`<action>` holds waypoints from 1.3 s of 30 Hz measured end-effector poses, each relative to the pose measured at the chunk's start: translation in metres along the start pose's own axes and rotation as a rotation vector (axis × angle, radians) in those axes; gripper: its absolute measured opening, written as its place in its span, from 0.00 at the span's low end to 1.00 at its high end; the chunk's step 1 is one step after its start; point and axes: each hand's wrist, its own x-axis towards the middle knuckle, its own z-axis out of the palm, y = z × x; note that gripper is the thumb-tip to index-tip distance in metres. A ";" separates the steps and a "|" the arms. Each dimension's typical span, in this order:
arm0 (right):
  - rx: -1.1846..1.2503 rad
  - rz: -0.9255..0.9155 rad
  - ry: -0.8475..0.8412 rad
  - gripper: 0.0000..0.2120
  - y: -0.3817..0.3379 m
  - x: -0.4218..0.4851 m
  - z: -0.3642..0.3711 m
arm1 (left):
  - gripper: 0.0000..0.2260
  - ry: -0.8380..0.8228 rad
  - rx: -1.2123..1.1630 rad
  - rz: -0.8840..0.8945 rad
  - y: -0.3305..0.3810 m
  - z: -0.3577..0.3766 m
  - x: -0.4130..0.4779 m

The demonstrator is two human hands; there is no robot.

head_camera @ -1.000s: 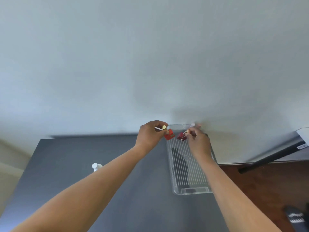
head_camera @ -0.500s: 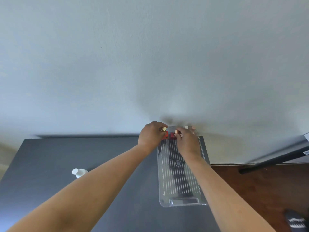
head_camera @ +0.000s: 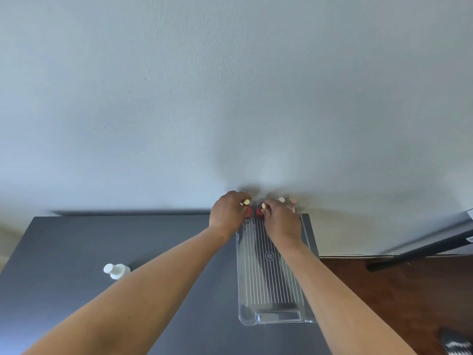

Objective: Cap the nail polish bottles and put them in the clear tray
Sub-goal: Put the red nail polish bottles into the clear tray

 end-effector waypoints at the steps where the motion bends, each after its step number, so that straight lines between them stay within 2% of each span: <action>1: 0.001 0.005 -0.007 0.10 0.000 0.001 0.001 | 0.12 0.002 0.000 -0.003 0.000 0.000 0.000; 19: -0.038 -0.011 -0.014 0.11 -0.004 0.006 -0.001 | 0.14 0.008 -0.076 -0.047 0.002 -0.008 -0.003; 25: -0.030 0.011 0.000 0.16 -0.007 -0.004 -0.005 | 0.15 0.030 -0.100 -0.011 -0.003 -0.020 -0.013; 32: 0.063 0.025 0.045 0.17 -0.013 -0.026 -0.012 | 0.10 0.057 -0.147 -0.021 -0.022 -0.051 -0.042; 39: 0.270 -0.130 0.149 0.09 -0.062 -0.065 -0.011 | 0.06 0.090 -0.176 0.001 -0.056 -0.098 -0.089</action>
